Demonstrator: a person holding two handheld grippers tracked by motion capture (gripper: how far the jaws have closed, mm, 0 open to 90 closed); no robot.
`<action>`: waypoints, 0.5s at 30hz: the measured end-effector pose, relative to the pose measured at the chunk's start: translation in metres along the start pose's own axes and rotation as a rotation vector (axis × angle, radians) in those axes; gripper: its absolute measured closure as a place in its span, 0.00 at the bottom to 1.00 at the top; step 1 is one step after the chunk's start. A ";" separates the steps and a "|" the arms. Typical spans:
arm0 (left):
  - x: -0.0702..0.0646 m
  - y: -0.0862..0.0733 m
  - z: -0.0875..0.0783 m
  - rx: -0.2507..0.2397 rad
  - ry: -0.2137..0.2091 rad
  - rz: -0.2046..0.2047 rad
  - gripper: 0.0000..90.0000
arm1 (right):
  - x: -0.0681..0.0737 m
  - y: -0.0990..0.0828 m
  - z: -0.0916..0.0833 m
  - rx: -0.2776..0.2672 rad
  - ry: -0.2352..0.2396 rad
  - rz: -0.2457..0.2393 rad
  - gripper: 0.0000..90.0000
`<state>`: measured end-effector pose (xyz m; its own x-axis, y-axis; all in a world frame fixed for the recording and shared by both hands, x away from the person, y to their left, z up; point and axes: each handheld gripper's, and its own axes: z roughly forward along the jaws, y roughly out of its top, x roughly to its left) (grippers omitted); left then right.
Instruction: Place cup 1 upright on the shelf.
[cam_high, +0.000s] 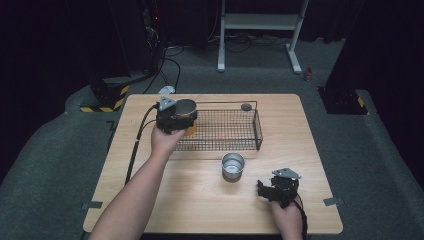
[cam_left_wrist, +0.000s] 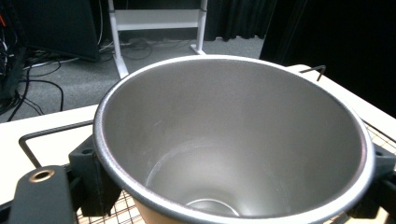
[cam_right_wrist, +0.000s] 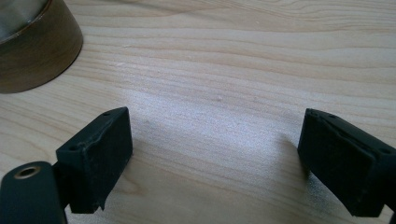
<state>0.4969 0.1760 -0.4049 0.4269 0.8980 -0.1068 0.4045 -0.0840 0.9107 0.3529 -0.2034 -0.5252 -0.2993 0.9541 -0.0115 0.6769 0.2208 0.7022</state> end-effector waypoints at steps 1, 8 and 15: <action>0.000 0.000 0.002 0.005 0.003 -0.003 0.15 | 0.000 0.000 0.000 0.000 0.000 0.000 0.11; 0.003 -0.001 0.012 0.037 -0.002 -0.018 0.15 | 0.000 0.000 0.000 -0.002 0.000 0.000 0.11; 0.002 -0.004 0.020 0.055 -0.006 -0.034 0.15 | 0.001 0.000 0.000 0.001 0.002 0.003 0.11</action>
<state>0.5125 0.1698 -0.4171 0.4172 0.8980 -0.1398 0.4627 -0.0774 0.8831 0.3524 -0.2029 -0.5252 -0.2982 0.9545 -0.0082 0.6783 0.2180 0.7017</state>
